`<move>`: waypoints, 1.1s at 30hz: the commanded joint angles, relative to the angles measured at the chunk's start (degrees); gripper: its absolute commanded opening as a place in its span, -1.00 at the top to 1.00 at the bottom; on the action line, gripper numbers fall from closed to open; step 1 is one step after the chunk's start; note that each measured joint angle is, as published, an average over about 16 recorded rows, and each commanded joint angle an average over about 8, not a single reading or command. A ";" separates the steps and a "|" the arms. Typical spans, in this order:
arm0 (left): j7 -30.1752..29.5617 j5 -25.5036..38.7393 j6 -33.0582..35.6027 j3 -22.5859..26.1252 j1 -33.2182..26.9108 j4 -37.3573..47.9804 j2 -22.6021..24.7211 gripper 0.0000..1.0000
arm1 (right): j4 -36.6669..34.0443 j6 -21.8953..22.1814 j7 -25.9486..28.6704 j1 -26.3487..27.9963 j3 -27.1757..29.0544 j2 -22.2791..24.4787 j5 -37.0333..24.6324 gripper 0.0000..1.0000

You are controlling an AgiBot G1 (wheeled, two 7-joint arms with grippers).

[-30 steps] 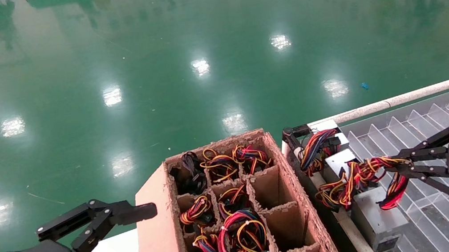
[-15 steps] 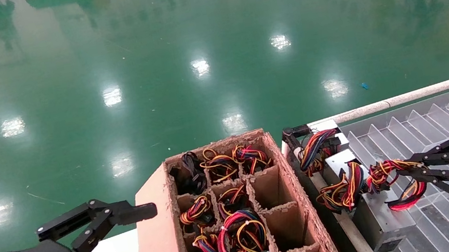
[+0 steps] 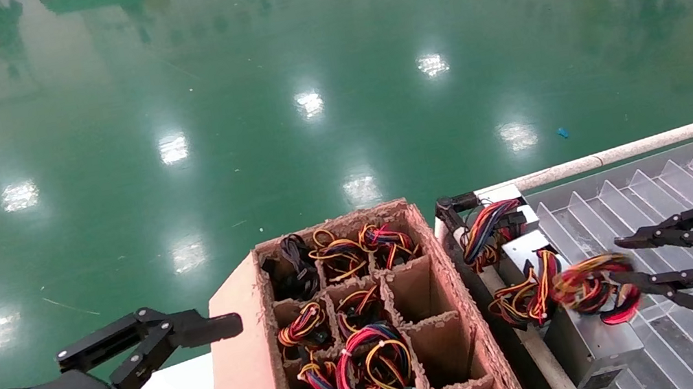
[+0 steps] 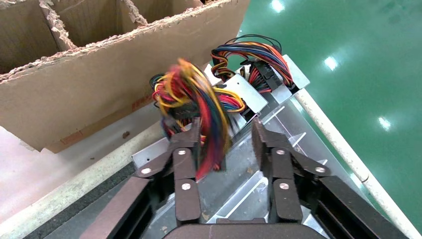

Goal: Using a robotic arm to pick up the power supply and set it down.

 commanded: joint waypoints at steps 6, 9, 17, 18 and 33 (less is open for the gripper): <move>0.01 0.00 0.00 0.01 -0.01 0.01 0.00 -1.00 | -0.21 -1.54 1.67 0.61 1.03 0.47 3.15 -1.00; 0.01 -0.01 0.01 0.01 -0.01 0.02 0.00 -1.00 | -2.17 -3.12 2.60 0.65 2.18 0.42 7.09 -1.00; 0.02 0.00 -0.01 0.01 0.00 0.04 0.00 -1.00 | -4.36 -5.48 3.15 -0.09 3.55 -0.52 12.55 -1.00; 0.02 0.00 -0.01 0.01 0.00 0.04 0.00 -1.00 | -4.17 -5.61 3.16 -0.27 3.57 -0.72 12.96 -1.00; 0.04 -0.02 -0.01 0.03 -0.02 0.05 0.00 -1.00 | -1.36 -7.41 3.28 -2.84 3.81 -3.57 18.96 -1.00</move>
